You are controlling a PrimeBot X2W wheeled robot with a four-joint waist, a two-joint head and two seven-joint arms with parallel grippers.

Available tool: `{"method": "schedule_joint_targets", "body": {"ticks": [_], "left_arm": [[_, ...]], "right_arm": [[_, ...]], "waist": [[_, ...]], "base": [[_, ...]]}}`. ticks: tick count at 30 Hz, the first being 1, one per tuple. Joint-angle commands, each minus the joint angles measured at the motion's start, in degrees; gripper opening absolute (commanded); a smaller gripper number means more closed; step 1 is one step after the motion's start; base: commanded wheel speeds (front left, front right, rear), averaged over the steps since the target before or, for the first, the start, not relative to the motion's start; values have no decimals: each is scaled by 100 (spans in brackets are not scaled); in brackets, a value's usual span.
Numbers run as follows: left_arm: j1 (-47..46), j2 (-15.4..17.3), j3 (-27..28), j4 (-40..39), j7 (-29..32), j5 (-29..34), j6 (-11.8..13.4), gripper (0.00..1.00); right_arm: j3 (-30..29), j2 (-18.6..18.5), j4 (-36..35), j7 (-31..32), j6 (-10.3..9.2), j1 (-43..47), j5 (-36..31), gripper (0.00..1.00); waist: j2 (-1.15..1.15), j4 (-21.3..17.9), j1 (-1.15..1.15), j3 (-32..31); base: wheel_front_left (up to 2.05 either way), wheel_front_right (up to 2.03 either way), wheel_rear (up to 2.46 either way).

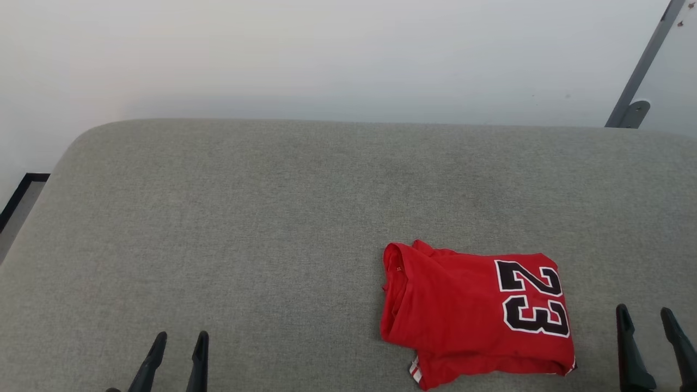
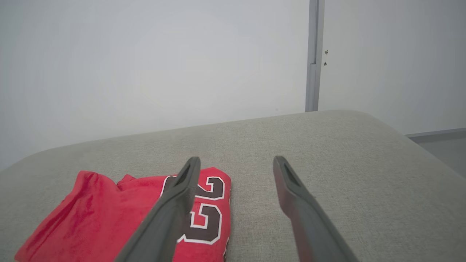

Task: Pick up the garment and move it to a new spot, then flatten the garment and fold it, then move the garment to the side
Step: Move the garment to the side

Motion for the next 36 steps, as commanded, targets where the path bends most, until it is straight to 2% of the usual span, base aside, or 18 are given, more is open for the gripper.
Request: {"method": "schedule_joint_targets", "body": {"ticks": [1,7,10,17,19,20,23,30,36], "left_arm": [[-57,14,-25,-28,-29,12,14,100],[-229,70,-178,-70,-29,10,14,100],[-363,97,-247,-66,-29,-29,14,100],[-750,172,-567,-65,-29,-165,14,100],[-883,200,-666,-58,-29,-177,14,100],[-883,200,-666,-58,-29,-177,14,100],[-1076,199,-779,-78,-29,-204,14,100],[-1470,223,-970,-103,-29,-325,14,100],[-1769,258,-1115,-149,-29,-447,14,100]], "right_arm": [[18,35,-34,37,0,-44,-40,100],[19,45,16,187,0,-141,-73,100],[13,-50,111,545,0,-244,-12,100],[227,-731,199,2568,0,-905,152,100],[239,-890,174,3247,0,-1133,294,100],[239,-890,174,3247,0,-1133,294,100],[194,-1085,151,4149,-1,-1466,452,100],[19,-1066,270,6028,0,-1954,625,100],[-66,-888,404,7061,-1,-2054,409,100]], "waist": [[0,12,0,12],[0,113,0,95],[0,184,0,195],[0,315,0,556],[0,387,0,666],[0,387,0,666],[0,515,0,827],[0,834,0,1176],[0,1010,0,1447]], "base": [[0,0,0],[0,0,0],[0,0,0],[0,0,0],[0,0,0],[0,0,0],[0,0,0],[0,0,0],[0,0,0]]}}
